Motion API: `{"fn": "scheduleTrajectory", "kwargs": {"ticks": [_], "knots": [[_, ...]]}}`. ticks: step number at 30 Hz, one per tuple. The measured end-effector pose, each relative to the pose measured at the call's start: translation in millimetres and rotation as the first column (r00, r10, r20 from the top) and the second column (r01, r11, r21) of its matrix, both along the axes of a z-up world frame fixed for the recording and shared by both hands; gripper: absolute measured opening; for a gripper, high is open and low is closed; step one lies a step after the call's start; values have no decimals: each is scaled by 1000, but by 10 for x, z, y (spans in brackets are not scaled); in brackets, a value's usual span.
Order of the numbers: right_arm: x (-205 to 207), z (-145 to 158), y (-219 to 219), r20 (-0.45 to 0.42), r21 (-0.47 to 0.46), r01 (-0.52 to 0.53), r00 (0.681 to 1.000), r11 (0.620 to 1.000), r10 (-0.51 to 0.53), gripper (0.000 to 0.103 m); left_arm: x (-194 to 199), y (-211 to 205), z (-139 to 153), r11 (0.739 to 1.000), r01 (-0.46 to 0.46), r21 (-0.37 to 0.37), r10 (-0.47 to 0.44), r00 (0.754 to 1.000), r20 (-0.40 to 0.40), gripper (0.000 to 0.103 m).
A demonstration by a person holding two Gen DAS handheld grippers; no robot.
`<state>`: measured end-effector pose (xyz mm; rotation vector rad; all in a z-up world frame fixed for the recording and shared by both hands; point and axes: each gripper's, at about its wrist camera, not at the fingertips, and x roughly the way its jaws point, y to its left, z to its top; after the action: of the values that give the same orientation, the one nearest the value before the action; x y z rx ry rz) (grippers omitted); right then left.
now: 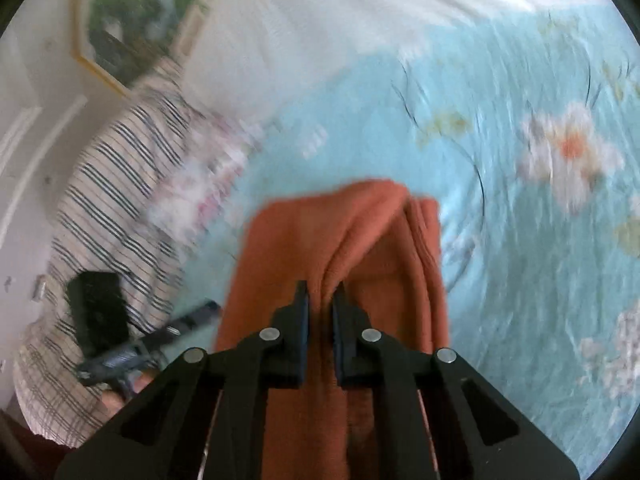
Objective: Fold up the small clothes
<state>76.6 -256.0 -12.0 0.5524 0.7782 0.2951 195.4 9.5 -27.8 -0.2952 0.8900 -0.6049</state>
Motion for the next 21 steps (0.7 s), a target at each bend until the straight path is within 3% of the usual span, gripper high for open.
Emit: {"fn": "scheduleTrajectory", "kwargs": {"ticks": [4, 7, 10, 16, 21], "knots": [[-20, -383, -96, -119, -116, 52, 991, 992, -66, 11, -40, -54, -21, 1000, 5, 20, -6, 1000, 6, 21], [-14, -625, -179, -165, -63, 74, 983, 995, -83, 11, -14, -156, -255, 998, 5, 67, -2, 999, -49, 21], [-12, -559, -171, -153, -70, 73, 985, 995, -84, 12, -3, -210, -458, 992, -19, 128, 26, 998, -56, 12], [-132, -219, -157, -116, -115, 105, 986, 988, -118, 16, 49, -111, -375, 996, -23, 90, 32, 995, -98, 13], [-274, 114, 95, -30, -60, 29, 999, 998, -31, 16, 331, 8, -190, 992, -87, 90, 94, 993, -74, 27]]}}
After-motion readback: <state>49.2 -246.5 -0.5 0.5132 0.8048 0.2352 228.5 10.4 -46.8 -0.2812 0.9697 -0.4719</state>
